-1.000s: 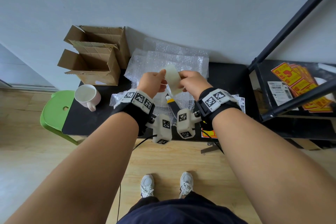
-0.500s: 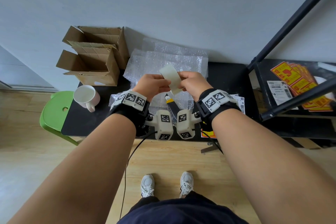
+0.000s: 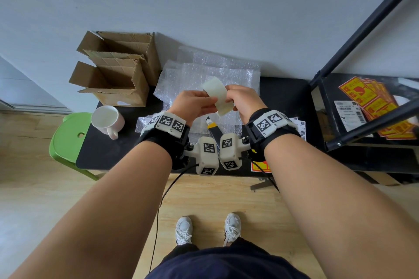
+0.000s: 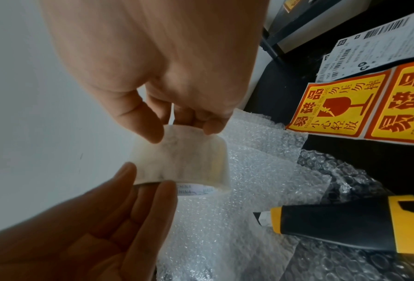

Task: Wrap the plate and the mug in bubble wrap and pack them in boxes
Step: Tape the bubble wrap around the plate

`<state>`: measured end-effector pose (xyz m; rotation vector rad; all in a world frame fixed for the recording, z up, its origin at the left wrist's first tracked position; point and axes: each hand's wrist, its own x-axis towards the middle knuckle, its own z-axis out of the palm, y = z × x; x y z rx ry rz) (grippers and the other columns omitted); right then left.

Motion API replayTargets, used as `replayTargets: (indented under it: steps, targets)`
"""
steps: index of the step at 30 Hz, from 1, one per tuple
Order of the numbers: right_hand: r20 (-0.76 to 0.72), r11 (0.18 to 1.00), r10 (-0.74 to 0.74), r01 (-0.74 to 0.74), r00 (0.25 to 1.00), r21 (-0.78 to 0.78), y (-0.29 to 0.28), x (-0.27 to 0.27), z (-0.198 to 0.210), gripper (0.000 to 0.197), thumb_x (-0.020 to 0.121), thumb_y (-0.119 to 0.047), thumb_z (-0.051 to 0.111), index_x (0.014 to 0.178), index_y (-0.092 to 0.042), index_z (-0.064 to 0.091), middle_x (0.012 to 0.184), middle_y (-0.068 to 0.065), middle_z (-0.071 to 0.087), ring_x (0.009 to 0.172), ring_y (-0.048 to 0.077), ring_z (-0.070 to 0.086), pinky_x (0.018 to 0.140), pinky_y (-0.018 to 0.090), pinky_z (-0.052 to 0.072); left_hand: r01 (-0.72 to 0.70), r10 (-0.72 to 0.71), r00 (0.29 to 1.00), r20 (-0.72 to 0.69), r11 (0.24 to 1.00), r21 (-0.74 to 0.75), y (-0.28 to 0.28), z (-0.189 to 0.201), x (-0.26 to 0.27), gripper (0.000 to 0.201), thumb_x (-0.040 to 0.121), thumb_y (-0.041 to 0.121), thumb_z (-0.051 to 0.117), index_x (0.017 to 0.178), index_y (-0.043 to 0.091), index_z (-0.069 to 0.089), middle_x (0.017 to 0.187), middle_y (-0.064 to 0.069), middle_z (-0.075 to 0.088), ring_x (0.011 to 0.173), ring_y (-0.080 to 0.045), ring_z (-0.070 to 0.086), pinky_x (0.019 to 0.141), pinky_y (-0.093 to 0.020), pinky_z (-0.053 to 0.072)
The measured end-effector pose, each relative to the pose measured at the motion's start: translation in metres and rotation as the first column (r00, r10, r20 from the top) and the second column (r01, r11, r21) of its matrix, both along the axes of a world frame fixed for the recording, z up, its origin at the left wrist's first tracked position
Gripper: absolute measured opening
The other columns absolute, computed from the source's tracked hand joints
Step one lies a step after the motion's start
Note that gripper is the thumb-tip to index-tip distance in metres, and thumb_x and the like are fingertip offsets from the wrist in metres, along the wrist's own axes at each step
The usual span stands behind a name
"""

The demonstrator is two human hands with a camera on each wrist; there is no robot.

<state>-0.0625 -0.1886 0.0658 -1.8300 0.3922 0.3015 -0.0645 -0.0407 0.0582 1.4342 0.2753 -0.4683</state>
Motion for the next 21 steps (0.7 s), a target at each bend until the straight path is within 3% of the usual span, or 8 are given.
replayTargets:
  steps: [2,6,9,13,18,21]
  targets:
    - [0.009,1.0,0.0,0.0,1.0,0.024,-0.0006,-0.0006,0.0004,0.036,0.08,0.004,0.048,0.1,-0.017,0.07,0.085,-0.002,0.062,0.074,0.011,0.052,0.061,0.021,0.037,0.001,-0.001,1.0,-0.003,1.0,-0.005,-0.0001,0.0007,0.0006,0.025,0.088,-0.001,0.064,0.109,-0.014,0.062,0.109,-0.028,0.066,0.088,-0.029,0.069,0.081,-0.029,0.059]
    - [0.012,1.0,0.012,-0.012,1.0,0.014,-0.001,-0.0009,0.0008,0.049,0.08,0.011,0.041,0.113,-0.015,0.068,0.085,-0.006,0.062,0.072,0.005,0.052,0.057,0.013,0.038,-0.012,0.012,1.0,-0.007,1.0,-0.017,-0.0009,0.0014,0.0016,0.024,0.088,-0.001,0.064,0.108,-0.014,0.062,0.11,-0.029,0.065,0.092,-0.031,0.068,0.083,-0.031,0.058]
    - [0.017,0.999,0.028,-0.029,0.999,0.018,-0.0015,-0.0015,-0.0003,0.058,0.077,0.014,0.04,0.12,-0.015,0.067,0.1,-0.002,0.065,0.081,0.006,0.054,0.062,0.013,0.039,-0.02,0.02,1.0,-0.01,1.0,-0.005,-0.0009,0.0012,0.0032,0.027,0.088,-0.001,0.064,0.11,-0.016,0.061,0.11,-0.029,0.065,0.093,-0.032,0.068,0.084,-0.033,0.058]
    - [0.031,0.998,0.05,-0.051,0.998,0.021,-0.001,-0.0022,0.0004,0.051,0.08,0.011,0.048,0.119,-0.016,0.068,0.099,-0.004,0.066,0.08,0.004,0.055,0.06,0.011,0.04,-0.064,0.064,0.998,-0.012,0.998,0.023,-0.0007,-0.0006,0.0074,0.026,0.088,-0.003,0.063,0.11,-0.016,0.061,0.11,-0.032,0.064,0.095,-0.037,0.068,0.088,-0.039,0.057]
    - [0.057,0.994,0.103,-0.105,0.993,0.038,0.0003,-0.0025,-0.002,0.049,0.08,0.01,0.054,0.119,-0.014,0.069,0.108,0.002,0.07,0.081,0.0,0.057,0.064,0.01,0.042,-0.069,0.07,0.997,-0.015,0.997,0.041,0.0018,-0.0012,0.0094,0.036,0.09,0.027,0.067,0.107,-0.005,0.066,0.1,-0.02,0.071,0.088,-0.028,0.071,0.082,-0.036,0.058]
    - [0.081,0.991,0.126,-0.129,0.989,0.032,0.001,-0.0039,-0.0031,0.047,0.078,0.011,0.056,0.115,-0.014,0.071,0.104,0.001,0.071,0.082,0.003,0.058,0.066,0.011,0.043,-0.038,0.038,0.999,0.002,0.997,0.068,0.0068,-0.0027,0.0099,0.042,0.088,0.031,0.069,0.105,-0.007,0.065,0.098,-0.019,0.072,0.089,-0.029,0.071,0.082,-0.037,0.059]
